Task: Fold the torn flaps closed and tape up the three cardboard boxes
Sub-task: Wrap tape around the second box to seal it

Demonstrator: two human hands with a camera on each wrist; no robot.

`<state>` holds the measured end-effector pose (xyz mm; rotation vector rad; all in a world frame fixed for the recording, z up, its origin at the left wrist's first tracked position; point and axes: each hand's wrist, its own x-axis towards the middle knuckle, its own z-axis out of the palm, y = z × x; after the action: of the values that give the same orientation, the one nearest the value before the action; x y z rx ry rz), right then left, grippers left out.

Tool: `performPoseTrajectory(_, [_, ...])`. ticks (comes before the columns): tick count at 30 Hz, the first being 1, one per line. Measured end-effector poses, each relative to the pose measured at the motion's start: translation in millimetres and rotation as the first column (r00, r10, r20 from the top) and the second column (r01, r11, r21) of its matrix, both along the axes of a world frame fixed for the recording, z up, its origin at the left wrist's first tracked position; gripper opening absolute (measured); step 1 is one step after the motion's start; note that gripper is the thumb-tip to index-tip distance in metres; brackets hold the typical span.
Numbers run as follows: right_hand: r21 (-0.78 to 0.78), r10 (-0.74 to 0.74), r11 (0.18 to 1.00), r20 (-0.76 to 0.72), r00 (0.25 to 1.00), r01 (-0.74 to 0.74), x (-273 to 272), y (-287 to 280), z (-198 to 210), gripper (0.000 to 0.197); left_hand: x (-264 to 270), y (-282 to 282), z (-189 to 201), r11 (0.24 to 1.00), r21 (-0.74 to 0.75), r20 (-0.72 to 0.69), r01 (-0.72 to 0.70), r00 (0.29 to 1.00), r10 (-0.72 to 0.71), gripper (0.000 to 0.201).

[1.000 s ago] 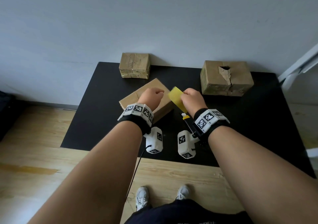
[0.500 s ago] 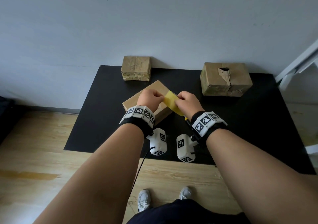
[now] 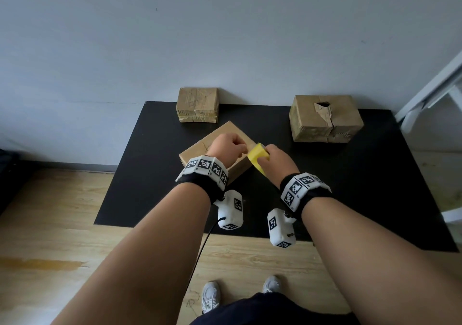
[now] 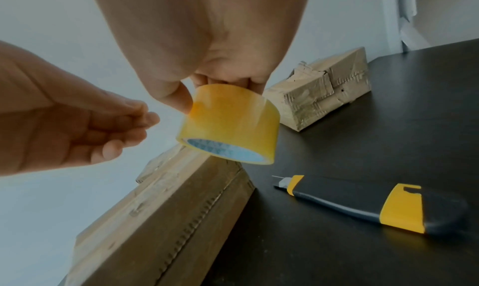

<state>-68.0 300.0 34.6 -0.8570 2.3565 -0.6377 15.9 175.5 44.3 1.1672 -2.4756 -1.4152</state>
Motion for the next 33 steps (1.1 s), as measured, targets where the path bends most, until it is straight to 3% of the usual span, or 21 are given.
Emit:
performPoseTrajectory(6, [-0.011, -0.051, 0.999, 0.067, 0.996, 0.051, 0.9, -0.4, 3.4, 0.034, 1.7, -3.3, -1.8, 0.996, 0.003, -0.032, -0.089, 0.995, 0.090, 0.013])
performPoseTrajectory(14, [-0.129, -0.062, 0.988, 0.165, 0.984, 0.084, -0.3, -2.0, 5.7, 0.017, 0.9, -4.5, -6.1, 0.986, -0.028, -0.055, -0.165, 0.985, 0.163, 0.002])
performPoseTrajectory(21, [-0.156, -0.064, 0.982, 0.239, 0.969, 0.104, -3.1, -5.5, 12.1, 0.017, -2.0, -3.0, -6.4, 0.996, -0.010, -0.139, -0.094, 0.986, 0.092, 0.002])
performPoseTrajectory(25, [-0.168, -0.035, 0.983, 0.249, 0.968, 0.079, -3.1, -8.3, 15.0, 0.009, -3.1, -7.1, -5.6, 0.999, 0.022, -0.116, -0.034, 0.993, 0.037, 0.002])
performPoseTrajectory(29, [-0.173, -0.011, 0.984, 0.239, 0.971, 0.053, -4.0, -8.9, 16.3, 0.012, -0.2, -14.6, -8.0, 0.988, 0.140, -0.084, -0.063, 0.994, 0.075, 0.004])
performPoseTrajectory(30, [-0.177, -0.009, 0.983, 0.240, 0.971, 0.053, -4.4, -9.0, 16.6, 0.013, 0.6, -15.5, -7.5, 0.980, 0.183, -0.087, -0.073, 0.992, 0.090, 0.012])
performPoseTrajectory(33, [-0.179, -0.003, 0.983, 0.248, 0.969, 0.049, -4.3, -8.6, 15.7, 0.010, 3.0, -21.9, -6.2, 0.944, 0.323, -0.114, -0.074, 0.987, 0.117, 0.071])
